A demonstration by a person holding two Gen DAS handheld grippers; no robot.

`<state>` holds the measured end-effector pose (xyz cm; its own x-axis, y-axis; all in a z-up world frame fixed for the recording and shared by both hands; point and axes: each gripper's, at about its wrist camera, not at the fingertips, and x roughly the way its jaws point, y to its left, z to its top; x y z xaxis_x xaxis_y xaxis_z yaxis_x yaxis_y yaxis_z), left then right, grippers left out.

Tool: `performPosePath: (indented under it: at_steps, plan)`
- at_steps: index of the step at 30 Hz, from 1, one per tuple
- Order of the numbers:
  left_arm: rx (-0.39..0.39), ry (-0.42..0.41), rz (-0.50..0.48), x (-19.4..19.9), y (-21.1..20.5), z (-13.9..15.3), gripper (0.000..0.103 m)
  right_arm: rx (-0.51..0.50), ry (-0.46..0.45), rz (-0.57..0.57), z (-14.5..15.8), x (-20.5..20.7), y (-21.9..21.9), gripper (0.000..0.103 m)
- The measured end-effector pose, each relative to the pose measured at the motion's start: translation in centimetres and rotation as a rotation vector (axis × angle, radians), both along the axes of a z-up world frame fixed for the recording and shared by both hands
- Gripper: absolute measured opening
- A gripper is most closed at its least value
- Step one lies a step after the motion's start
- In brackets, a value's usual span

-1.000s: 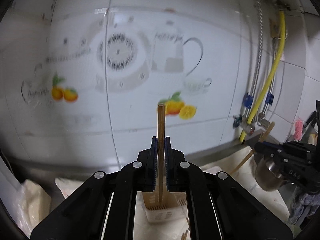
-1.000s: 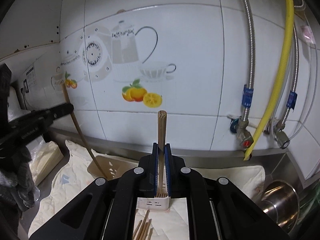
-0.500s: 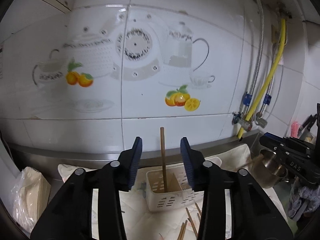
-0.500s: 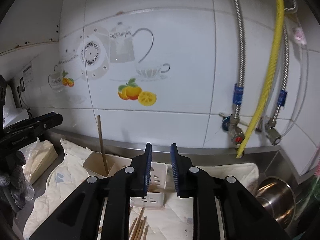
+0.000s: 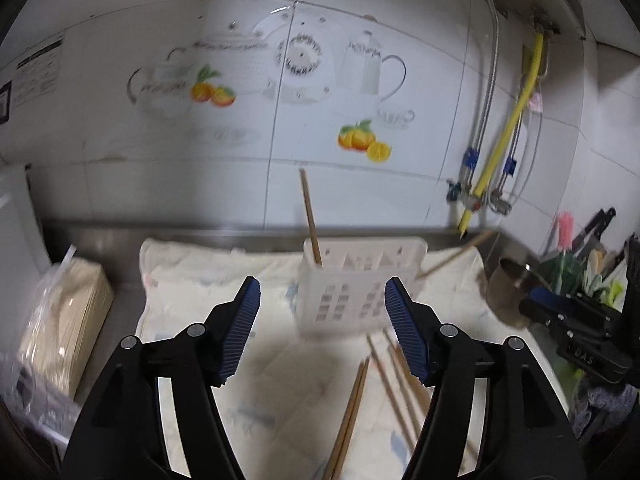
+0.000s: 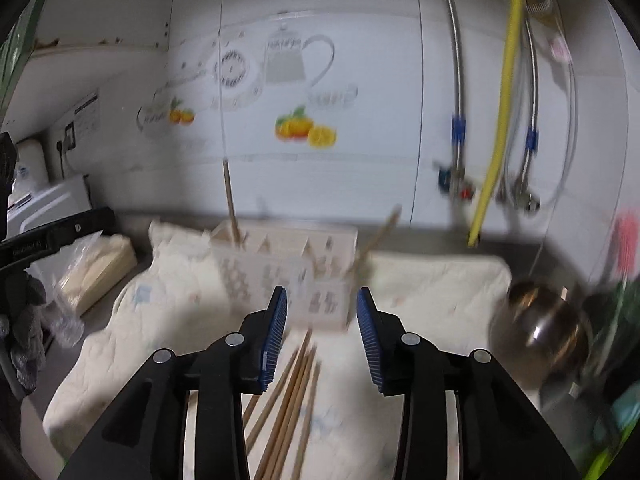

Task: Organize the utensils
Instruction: 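Withdraw both open tools from the holder back toward the loose chopsticks, then grasp a chopstick with the left tool while the right tool grasps another chopstick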

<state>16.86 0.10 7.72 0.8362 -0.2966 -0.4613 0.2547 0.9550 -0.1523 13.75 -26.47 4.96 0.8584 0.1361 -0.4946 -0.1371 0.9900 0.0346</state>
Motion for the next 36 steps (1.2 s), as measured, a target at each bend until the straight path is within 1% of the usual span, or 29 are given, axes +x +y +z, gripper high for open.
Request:
performPosePath:
  at_steps: [4, 7, 10, 17, 20, 27, 33, 36]
  plan:
    - [0.047, 0.005, 0.015, -2.5, 0.4, -2.4, 0.067, 0.048, 0.071, -0.005, -3.9, -2.6, 0.2, 0.035]
    - [0.050, 0.023, 0.016, -3.7, 0.8, -3.9, 0.067, 0.071, 0.121, -0.009, -6.3, -3.9, 0.2, 0.035]
    - [0.046, 0.049, 0.016, -4.7, 1.2, -5.4, 0.067, 0.068, 0.160, -0.018, -8.2, -5.1, 0.3, 0.035]
    - [0.044, 0.096, 0.038, -6.0, 1.7, -7.8, 0.068, 0.027, 0.192, -0.034, -10.5, -6.8, 0.5, 0.035]
    - [0.038, 0.112, 0.045, -6.5, 1.9, -8.7, 0.069, 0.034, 0.218, -0.030, -11.4, -6.9, 0.5, 0.035]
    - [0.058, 0.169, 0.056, -7.2, 2.2, -10.9, 0.069, 0.043, 0.281, -0.016, -13.9, -6.8, 1.0, 0.034]
    - [0.074, 0.216, 0.055, -7.6, 2.6, -12.6, 0.069, 0.050, 0.318, -0.010, -15.4, -6.5, 1.3, 0.028]
    - [0.091, 0.235, 0.034, -7.6, 2.4, -13.2, 0.065, 0.042, 0.330, -0.013, -15.8, -6.3, 1.4, 0.021]
